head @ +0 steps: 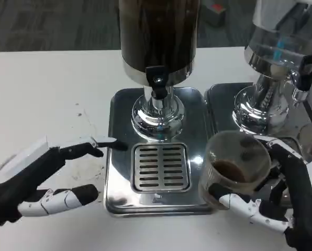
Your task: Grasp the cup under the faucet to collect the drink, then remove the cup.
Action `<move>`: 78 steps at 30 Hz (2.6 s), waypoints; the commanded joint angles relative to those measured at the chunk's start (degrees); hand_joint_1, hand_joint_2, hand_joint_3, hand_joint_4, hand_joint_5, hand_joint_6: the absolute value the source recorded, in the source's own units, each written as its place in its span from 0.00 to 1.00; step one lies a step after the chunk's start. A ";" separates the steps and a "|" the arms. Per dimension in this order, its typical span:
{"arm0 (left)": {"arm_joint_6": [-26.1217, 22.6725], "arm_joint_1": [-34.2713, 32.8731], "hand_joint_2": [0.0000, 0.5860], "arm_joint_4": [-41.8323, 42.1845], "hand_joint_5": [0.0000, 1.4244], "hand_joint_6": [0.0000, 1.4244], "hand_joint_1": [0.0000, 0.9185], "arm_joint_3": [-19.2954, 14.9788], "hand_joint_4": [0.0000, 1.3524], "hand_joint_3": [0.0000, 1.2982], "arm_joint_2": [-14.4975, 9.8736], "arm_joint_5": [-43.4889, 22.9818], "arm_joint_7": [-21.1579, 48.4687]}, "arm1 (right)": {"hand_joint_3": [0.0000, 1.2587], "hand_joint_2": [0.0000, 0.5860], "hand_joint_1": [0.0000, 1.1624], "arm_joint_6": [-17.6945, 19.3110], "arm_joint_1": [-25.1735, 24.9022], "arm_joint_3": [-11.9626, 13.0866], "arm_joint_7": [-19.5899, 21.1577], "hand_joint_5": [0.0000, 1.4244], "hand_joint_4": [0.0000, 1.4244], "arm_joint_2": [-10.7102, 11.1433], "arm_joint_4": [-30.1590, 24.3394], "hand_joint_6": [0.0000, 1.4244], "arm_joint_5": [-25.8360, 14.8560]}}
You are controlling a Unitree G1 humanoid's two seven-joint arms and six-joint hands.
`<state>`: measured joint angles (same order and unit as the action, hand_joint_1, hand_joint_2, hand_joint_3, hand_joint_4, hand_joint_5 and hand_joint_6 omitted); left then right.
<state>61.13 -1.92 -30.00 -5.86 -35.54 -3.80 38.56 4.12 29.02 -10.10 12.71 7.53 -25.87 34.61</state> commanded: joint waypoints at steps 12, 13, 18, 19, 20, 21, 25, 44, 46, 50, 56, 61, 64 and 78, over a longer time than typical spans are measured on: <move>11.13 2.74 0.21 2.08 0.03 0.14 0.00 0.65 0.03 0.12 -6.45 7.54 -4.15 | 0.45 0.36 0.67 2.19 3.03 1.04 -1.74 0.59 0.44 0.61 -6.25 0.81 -0.68; 11.63 2.81 0.21 2.17 0.02 0.14 0.00 0.85 0.03 0.12 -6.79 7.83 -4.37 | 0.45 0.36 0.67 2.27 3.24 1.06 -1.80 0.59 0.44 0.66 -6.44 0.81 -0.72; 13.22 3.32 0.21 2.66 0.02 0.13 0.00 1.46 0.02 0.11 -8.40 7.71 -4.94 | 0.45 0.35 0.67 2.63 4.35 1.03 -2.09 0.59 0.44 0.81 -7.45 0.81 -0.83; 13.34 3.40 0.21 2.70 0.02 0.13 0.00 1.61 0.02 0.11 -8.62 7.65 -5.16 | 0.45 0.35 0.67 2.66 4.56 1.02 -2.12 0.59 0.44 0.82 -7.66 0.81 -0.86; 13.60 3.63 0.21 2.88 0.02 0.13 0.00 1.71 0.02 0.11 -8.92 7.56 -5.36 | 0.45 0.35 0.68 2.68 4.87 1.00 -2.17 0.59 0.44 0.84 -7.99 0.81 -0.88; 13.82 3.86 0.21 3.06 0.02 0.13 0.00 1.90 0.02 0.11 -9.22 7.40 -5.47 | 0.46 0.35 0.68 2.70 5.06 1.01 -2.21 0.59 0.44 0.86 -8.19 0.81 -0.91; 14.60 4.54 0.21 3.59 0.02 0.13 0.00 2.44 0.02 0.11 -10.06 7.36 -6.08 | 0.46 0.34 0.68 2.88 5.74 1.10 -2.38 0.59 0.44 0.88 -8.84 0.82 -0.94; 16.45 7.62 0.20 6.11 0.01 0.12 0.00 4.72 0.00 0.12 -13.75 5.13 -7.80 | 0.46 0.35 0.69 3.99 9.41 1.26 -2.91 0.60 0.45 1.04 -10.78 0.82 -1.38; 16.63 7.83 0.19 6.29 0.01 0.12 0.00 4.73 0.00 0.12 -13.93 5.17 -8.11 | 0.46 0.35 0.69 4.19 9.62 1.28 -2.79 0.60 0.45 0.98 -10.84 0.82 -1.41; 16.74 8.02 0.19 6.46 0.01 0.12 0.00 4.75 0.00 0.12 -14.22 5.30 -8.58 | 0.47 0.36 0.69 4.56 9.90 1.35 -2.77 0.60 0.45 0.87 -10.87 0.83 -1.52; 17.35 8.58 0.19 6.60 0.01 0.12 0.00 4.54 0.01 0.12 -14.54 5.60 -9.24 | 0.47 0.35 0.70 4.95 10.02 1.41 -2.69 0.61 0.45 0.85 -10.78 0.84 -1.49; 17.49 8.77 0.19 6.78 0.01 0.12 0.00 4.40 0.01 0.12 -14.73 5.67 -9.66 | 0.47 0.34 0.70 5.06 10.05 1.51 -2.67 0.61 0.45 0.87 -10.87 0.84 -1.52; 17.26 8.75 0.19 6.57 0.01 0.12 0.00 4.47 0.01 0.13 -14.84 5.76 -9.85 | 0.47 0.33 0.70 5.10 9.95 1.66 -2.63 0.61 0.45 0.85 -10.85 0.84 -1.55; 17.44 8.85 0.19 6.55 0.01 0.12 0.00 4.32 0.01 0.13 -14.98 6.09 -10.06 | 0.47 0.33 0.71 5.81 10.17 2.16 -2.76 0.61 0.46 0.60 -10.66 0.84 -1.84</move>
<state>78.04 6.45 -23.69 -1.38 -49.55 1.86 29.31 7.55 39.44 -8.40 9.47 8.45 -34.83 33.96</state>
